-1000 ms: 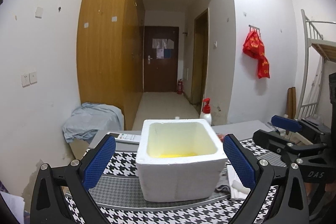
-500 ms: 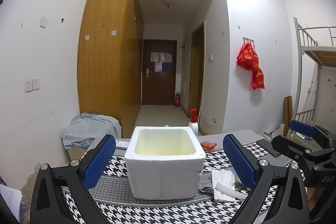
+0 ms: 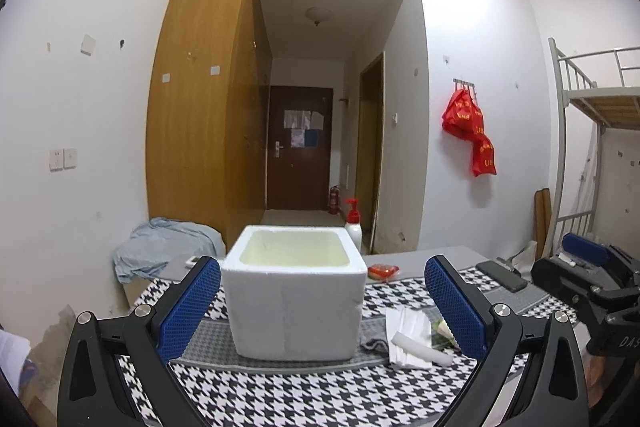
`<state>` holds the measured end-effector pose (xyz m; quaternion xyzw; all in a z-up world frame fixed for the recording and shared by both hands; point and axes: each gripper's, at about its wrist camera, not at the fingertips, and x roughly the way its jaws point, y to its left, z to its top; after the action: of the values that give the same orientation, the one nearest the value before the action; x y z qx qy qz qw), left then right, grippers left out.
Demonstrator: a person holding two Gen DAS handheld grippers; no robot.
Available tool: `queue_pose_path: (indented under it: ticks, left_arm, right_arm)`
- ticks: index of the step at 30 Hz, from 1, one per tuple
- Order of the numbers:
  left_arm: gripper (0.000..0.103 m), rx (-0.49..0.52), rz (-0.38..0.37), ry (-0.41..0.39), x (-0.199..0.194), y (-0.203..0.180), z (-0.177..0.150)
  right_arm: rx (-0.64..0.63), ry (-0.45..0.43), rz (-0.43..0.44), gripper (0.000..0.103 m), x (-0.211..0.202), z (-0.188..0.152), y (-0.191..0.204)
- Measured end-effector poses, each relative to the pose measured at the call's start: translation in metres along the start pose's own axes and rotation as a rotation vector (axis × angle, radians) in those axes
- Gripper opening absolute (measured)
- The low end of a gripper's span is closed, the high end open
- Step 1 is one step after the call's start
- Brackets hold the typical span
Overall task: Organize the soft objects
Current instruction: 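Withdraw both tools from the box back toward the remaining items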
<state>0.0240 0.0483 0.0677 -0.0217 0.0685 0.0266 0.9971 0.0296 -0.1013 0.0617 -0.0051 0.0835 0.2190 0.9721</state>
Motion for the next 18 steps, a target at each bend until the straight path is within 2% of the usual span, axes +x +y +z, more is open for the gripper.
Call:
queue_pose_path:
  ticks: [11,15,18]
  left_arm:
    - [0.102,0.008,-0.015,-0.029,-0.005,-0.008,-0.034]
    - [0.102,-0.002,-0.015,-0.037,-0.006,-0.008,-0.047]
    - [0.102,-0.008,-0.014,-0.036,-0.005,-0.008,-0.054]
  right_arm:
    - [0.007,0.028,-0.057,0.103,-0.002,-0.037,-0.009]
    - [0.047,0.052,-0.03,0.103,-0.002,-0.048,-0.015]
    - [0.049,0.049,-0.054,0.103,-0.004,-0.056,-0.018]
